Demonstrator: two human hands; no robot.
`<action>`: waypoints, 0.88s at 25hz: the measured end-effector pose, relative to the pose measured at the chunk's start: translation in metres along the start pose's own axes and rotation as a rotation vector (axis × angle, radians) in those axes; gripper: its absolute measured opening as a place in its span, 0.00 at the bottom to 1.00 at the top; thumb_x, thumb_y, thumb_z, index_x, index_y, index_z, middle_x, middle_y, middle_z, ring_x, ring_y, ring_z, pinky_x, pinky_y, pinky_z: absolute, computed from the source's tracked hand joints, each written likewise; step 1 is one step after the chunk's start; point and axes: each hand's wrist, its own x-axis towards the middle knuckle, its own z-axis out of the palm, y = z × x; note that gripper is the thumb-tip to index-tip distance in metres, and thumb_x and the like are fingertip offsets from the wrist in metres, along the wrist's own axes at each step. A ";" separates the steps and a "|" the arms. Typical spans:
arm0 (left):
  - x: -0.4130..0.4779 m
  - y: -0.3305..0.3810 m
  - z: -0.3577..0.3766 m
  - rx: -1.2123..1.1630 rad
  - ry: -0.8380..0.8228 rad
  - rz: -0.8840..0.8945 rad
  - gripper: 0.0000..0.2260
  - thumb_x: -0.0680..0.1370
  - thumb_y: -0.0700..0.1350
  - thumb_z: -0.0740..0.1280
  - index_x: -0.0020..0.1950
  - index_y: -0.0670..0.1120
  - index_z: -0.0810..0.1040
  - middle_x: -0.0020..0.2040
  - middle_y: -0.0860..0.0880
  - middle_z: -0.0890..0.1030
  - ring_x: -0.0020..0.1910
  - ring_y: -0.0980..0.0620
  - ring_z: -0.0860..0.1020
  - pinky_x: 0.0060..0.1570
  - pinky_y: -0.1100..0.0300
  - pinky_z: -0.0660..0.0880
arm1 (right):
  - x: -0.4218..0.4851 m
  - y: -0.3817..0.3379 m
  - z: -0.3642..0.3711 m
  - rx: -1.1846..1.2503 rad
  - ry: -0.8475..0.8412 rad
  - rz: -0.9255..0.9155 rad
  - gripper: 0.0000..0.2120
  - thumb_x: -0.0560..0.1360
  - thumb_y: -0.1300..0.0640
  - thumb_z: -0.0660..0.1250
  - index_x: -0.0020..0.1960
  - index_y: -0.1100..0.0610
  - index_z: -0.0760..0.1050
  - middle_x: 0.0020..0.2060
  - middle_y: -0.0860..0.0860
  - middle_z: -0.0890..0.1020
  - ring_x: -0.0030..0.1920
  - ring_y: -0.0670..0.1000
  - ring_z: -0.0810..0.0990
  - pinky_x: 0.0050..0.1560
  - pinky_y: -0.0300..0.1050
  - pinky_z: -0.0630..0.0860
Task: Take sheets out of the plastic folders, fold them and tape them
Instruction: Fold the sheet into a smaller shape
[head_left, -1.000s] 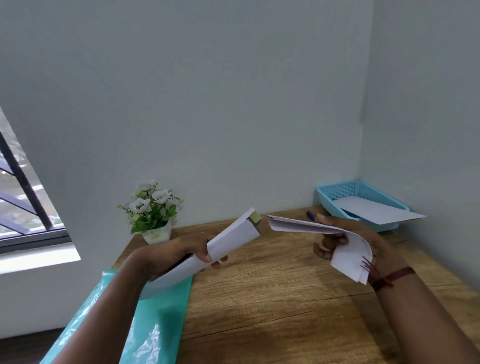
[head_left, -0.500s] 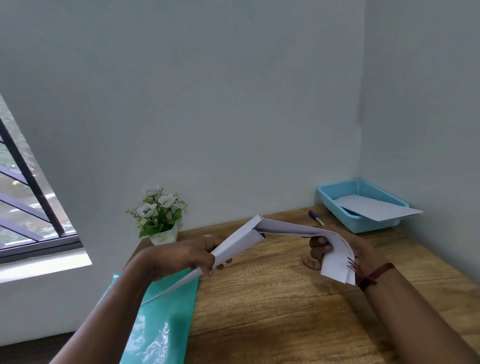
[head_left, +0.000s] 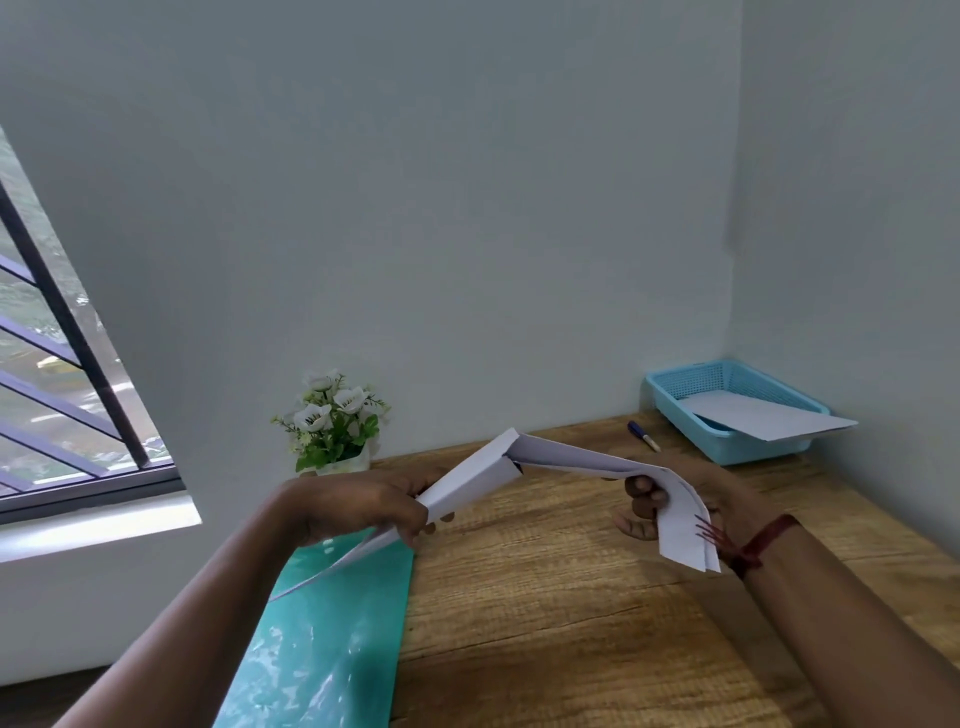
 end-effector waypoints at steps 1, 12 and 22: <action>-0.001 -0.001 0.000 -0.003 -0.006 0.008 0.41 0.56 0.55 0.67 0.70 0.55 0.66 0.62 0.45 0.75 0.60 0.46 0.73 0.61 0.53 0.71 | -0.008 -0.008 0.004 0.033 -0.157 -0.113 0.23 0.82 0.63 0.55 0.76 0.61 0.57 0.40 0.55 0.84 0.21 0.45 0.77 0.29 0.40 0.75; 0.004 0.009 0.003 0.081 -0.057 0.038 0.29 0.64 0.49 0.63 0.63 0.63 0.62 0.69 0.52 0.69 0.64 0.54 0.68 0.59 0.67 0.65 | -0.028 -0.031 0.031 -0.278 0.012 -0.248 0.06 0.74 0.59 0.71 0.40 0.59 0.77 0.22 0.50 0.71 0.24 0.46 0.64 0.38 0.46 0.78; 0.022 -0.019 -0.009 -0.251 -0.245 -0.017 0.33 0.60 0.51 0.68 0.65 0.48 0.70 0.58 0.46 0.78 0.57 0.50 0.75 0.53 0.57 0.73 | -0.058 -0.050 0.012 -0.661 -0.184 -0.521 0.27 0.71 0.35 0.66 0.58 0.54 0.81 0.53 0.52 0.84 0.53 0.55 0.81 0.54 0.55 0.78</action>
